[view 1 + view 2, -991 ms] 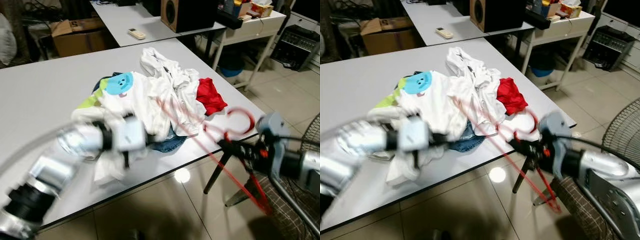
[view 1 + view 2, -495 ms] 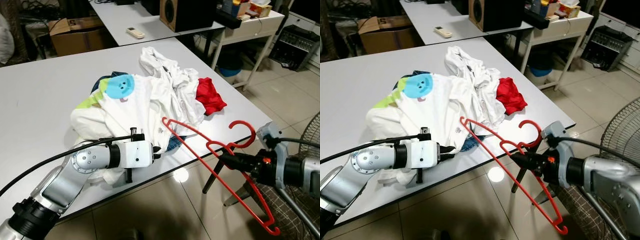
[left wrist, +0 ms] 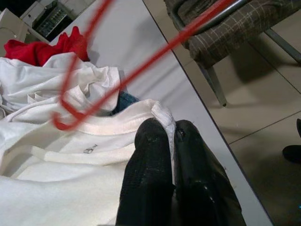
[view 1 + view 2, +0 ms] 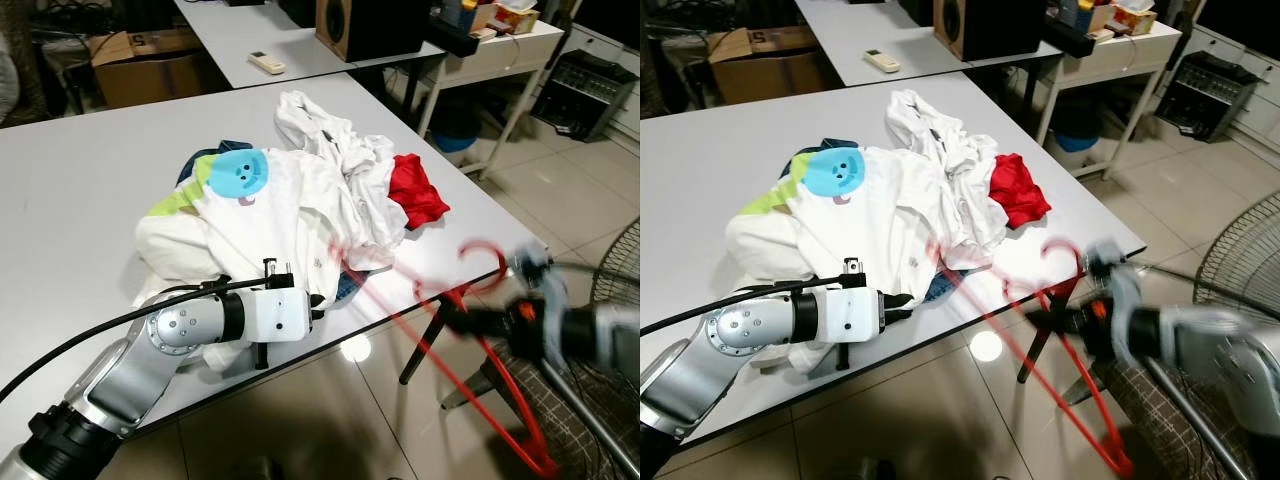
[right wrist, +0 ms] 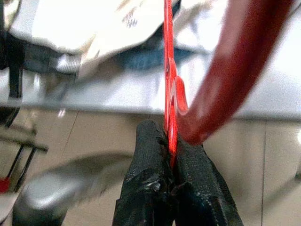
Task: Hang hanger
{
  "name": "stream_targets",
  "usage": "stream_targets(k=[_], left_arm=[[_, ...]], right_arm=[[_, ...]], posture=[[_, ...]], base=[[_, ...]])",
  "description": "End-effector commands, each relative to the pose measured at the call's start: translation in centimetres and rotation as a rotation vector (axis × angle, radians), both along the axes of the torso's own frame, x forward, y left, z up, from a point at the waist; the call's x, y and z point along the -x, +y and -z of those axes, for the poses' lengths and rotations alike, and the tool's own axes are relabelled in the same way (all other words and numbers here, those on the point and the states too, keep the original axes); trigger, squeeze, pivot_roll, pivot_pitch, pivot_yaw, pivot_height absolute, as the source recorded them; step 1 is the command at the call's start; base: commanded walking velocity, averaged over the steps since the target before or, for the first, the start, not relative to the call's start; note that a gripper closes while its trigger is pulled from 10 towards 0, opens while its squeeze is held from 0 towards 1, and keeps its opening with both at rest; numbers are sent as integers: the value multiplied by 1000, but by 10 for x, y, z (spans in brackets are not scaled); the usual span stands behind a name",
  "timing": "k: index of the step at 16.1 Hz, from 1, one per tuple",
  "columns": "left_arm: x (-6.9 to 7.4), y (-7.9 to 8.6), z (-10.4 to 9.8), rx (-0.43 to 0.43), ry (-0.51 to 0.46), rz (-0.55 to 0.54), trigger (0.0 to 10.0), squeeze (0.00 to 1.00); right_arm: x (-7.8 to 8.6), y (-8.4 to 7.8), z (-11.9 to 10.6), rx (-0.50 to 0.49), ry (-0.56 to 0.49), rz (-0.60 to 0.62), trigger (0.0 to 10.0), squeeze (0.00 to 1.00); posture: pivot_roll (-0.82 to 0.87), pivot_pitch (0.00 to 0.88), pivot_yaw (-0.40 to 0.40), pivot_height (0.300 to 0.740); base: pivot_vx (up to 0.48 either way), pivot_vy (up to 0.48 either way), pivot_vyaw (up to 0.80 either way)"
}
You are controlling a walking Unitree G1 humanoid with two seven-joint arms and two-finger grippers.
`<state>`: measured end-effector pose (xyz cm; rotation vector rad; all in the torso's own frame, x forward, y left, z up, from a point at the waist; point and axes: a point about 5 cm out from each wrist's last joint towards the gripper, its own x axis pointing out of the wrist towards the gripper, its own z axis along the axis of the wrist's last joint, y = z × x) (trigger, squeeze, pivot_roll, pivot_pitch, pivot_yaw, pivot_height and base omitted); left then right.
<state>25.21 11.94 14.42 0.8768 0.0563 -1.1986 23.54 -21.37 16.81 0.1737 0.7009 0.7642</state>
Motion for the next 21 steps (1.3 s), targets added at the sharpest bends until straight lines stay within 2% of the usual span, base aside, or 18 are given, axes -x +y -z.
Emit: stream_targets(k=[1, 2, 5, 9, 15, 21], left_arm=[[3, -4, -2, -3, -17, 25, 0, 0], [4, -4, -1, -4, -16, 28, 0, 0], [3, -6, -2, -4, -21, 34, 0, 0], [-2, -8, -3, -15, -39, 24, 0, 0], [-3, -14, -3, -9, -43, 39, 0, 0], [-1, -23, -12, 21, -51, 91, 0, 0]], right_arm=[[-6, -6, -7, 7, -48, 48, 10000, 0], [-13, -5, -11, -23, -58, 83, 10000, 0], [-23, 7, -6, -50, 4, 49, 10000, 0], [-21, 16, -11, -68, 26, -34, 10000, 0], [-19, 16, -6, -56, 96, -44, 10000, 0], [-49, 27, 9, -63, 168, 65, 10000, 0]], posture=[[7, 41, -35, 740], [8, 40, -33, 740], [12, 38, -32, 740], [30, 41, -49, 740], [23, 45, -47, 740], [33, 46, -52, 740]], base=[[0, 0, 0], [0, 0, 0], [0, 0, 0], [0, 0, 0], [0, 0, 0], [0, 0, 0]])
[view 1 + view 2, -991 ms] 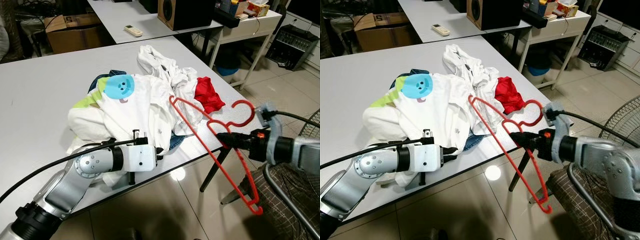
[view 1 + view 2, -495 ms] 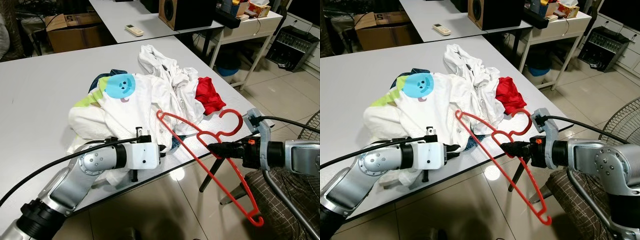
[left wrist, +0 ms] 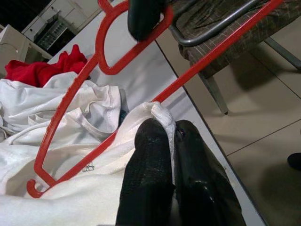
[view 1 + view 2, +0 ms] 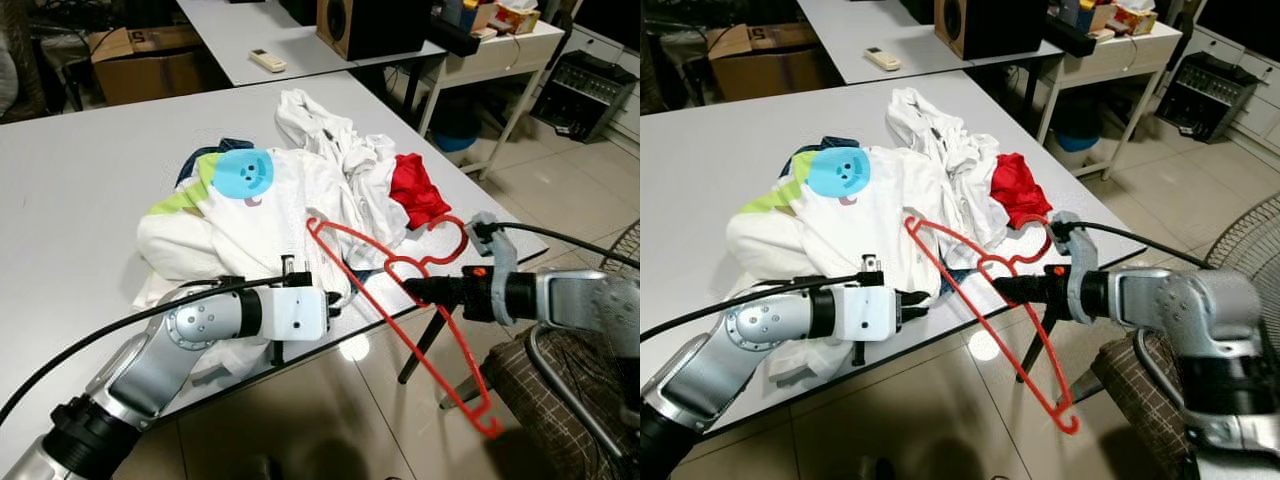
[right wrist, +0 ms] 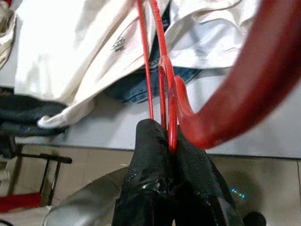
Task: Hang hanger
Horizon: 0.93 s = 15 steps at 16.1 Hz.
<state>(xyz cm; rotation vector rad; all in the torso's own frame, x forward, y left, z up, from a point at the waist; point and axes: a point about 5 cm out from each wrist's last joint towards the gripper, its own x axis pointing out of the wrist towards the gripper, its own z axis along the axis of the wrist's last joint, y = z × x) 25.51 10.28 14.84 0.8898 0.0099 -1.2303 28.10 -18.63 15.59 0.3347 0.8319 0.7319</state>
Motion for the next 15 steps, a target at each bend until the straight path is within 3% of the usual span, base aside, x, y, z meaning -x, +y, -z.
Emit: stream_targets(k=[1, 4, 7, 11, 15], left_arm=[[1, -7, -9, 14, -27, 46, 0, 0], [3, -5, -10, 8, -28, 40, 0, 0], [6, -1, -7, -3, -16, 24, 0, 0], [7, 2, -6, -9, -17, 5, 0, 0], [6, -3, -9, -5, -23, 32, 0, 0]], right_arm=[[-5, 0, -4, 16, -8, 16, 10000, 0], [-13, 1, -12, 44, -11, 61, 10000, 0], [-5, -2, -22, 13, -25, 57, 10000, 0], [9, -15, -18, 95, 29, 87, 10000, 0], [3, -16, -14, 77, 25, 192, 10000, 0]], posture=[[34, 47, -54, 740], [54, 51, -67, 740], [62, 57, -84, 740], [49, 60, -78, 740], [42, 58, -64, 740]], base=[[0, 0, 0], [0, 0, 0], [0, 0, 0], [0, 0, 0], [0, 0, 0]])
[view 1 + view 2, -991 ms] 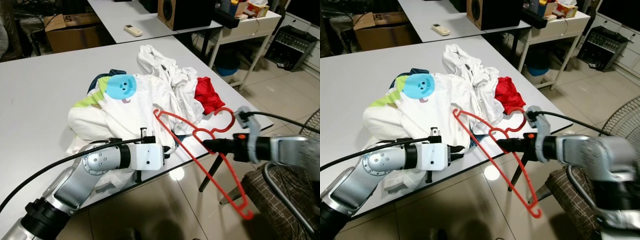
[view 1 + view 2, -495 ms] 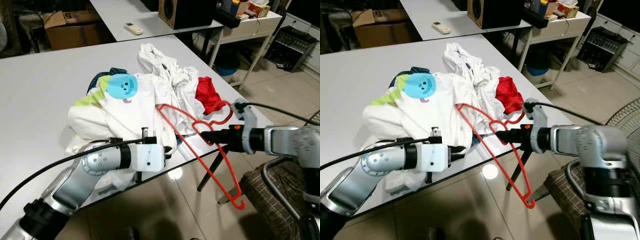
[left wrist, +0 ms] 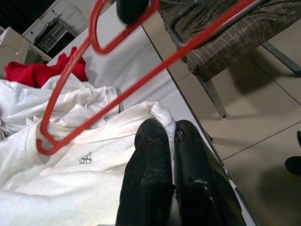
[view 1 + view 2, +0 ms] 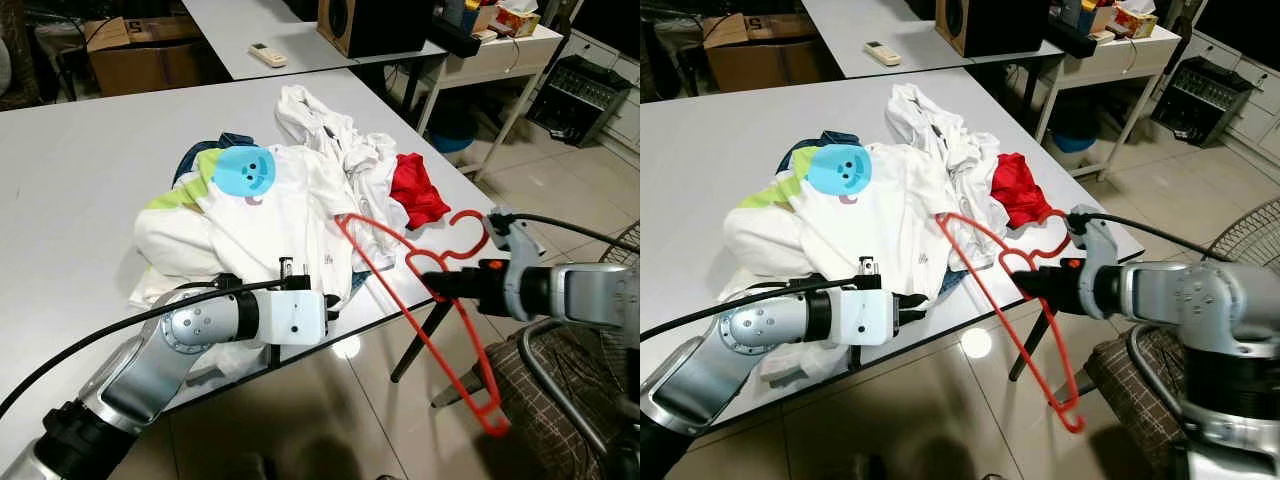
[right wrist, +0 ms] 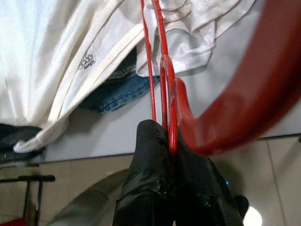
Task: Hang hanger
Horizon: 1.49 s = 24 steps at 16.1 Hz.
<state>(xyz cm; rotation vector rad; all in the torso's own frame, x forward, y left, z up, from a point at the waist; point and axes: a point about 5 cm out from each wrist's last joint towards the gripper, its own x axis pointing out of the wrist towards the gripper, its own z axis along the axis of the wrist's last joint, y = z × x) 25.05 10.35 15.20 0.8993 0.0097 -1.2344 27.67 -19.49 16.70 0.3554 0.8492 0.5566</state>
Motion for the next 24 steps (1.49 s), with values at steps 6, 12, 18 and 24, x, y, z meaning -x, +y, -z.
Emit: stream_targets(k=[6, 12, 18, 24], left_arm=[[-2, -7, -13, 50, -70, 25, 0, 0], [-25, 11, -29, 49, -219, -71, 0, 0], [-48, 30, -79, 181, -599, -186, 0, 0], [-21, 1, -20, 107, -457, 18, 0, 0]], right_arm=[[-30, 17, -3, -166, -89, 279, 10000, 0], [-45, 22, -50, -473, -329, 371, 10000, 0], [-24, 17, -27, -578, -248, 395, 10000, 0], [-2, 41, 37, -650, 120, 412, 10000, 0]], posture=[[37, 49, -59, 740], [38, 24, -46, 740], [34, 30, -50, 740], [37, 46, -48, 740]], base=[[0, 0, 0], [0, 0, 0], [0, 0, 0], [0, 0, 0]])
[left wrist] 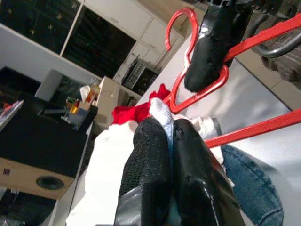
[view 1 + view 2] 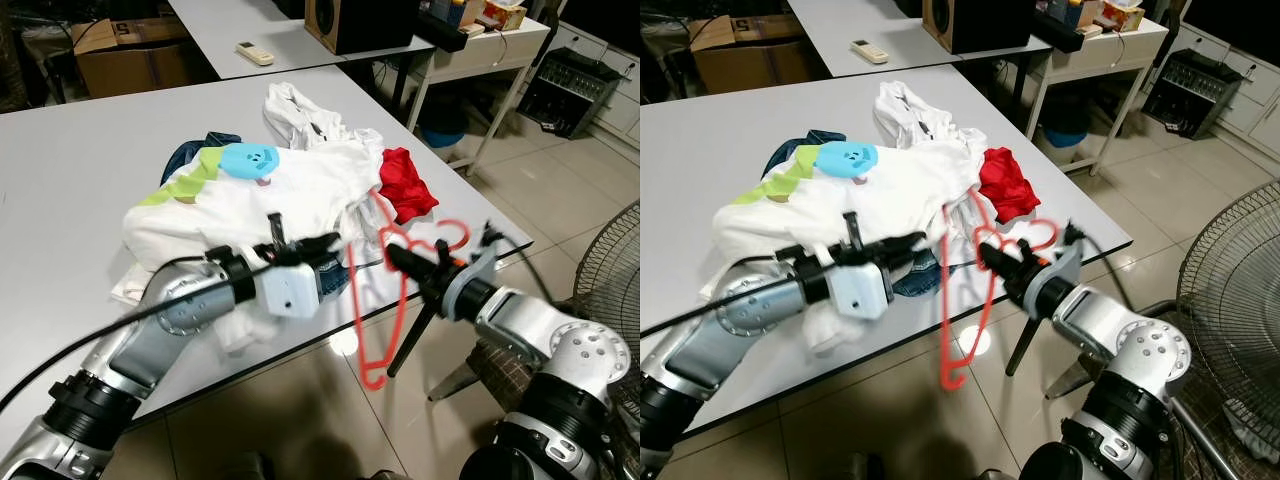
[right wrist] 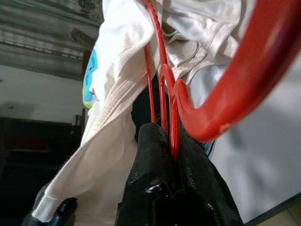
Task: Hang hanger
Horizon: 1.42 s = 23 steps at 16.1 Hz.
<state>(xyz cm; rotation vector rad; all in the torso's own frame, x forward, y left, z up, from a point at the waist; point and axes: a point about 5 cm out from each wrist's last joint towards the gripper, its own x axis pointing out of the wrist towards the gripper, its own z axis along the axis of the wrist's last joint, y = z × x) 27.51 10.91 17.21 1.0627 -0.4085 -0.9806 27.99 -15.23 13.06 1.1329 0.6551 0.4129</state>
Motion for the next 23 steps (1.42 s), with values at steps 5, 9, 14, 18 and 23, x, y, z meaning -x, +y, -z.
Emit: stream_targets(k=[5, 9, 14, 18, 23], left_arm=[[17, 1, -7, -10, -32, 148, 0, 0], [22, 29, -4, -119, 35, 165, 0, 0], [33, 22, 13, -159, 108, 225, 0, 0], [26, 4, 4, -119, 40, 250, 0, 0], [28, -19, 1, -86, 9, 318, 0, 0]], right_arm=[[3, -11, 5, -86, 41, -62, 10000, 0], [-6, -28, -13, -108, -78, 3, 10000, 0], [-13, -30, -30, -162, -165, -24, 10000, 0], [-6, 2, -5, -74, -21, -151, 10000, 0], [-21, 9, 8, -30, 77, -72, 10000, 0]], posture=[[46, 44, -47, 740], [67, 48, -58, 740], [69, 46, -55, 740], [69, 44, -53, 740], [68, 42, -52, 740]], base=[[0, 0, 0], [0, 0, 0], [0, 0, 0], [0, 0, 0], [0, 0, 0]])
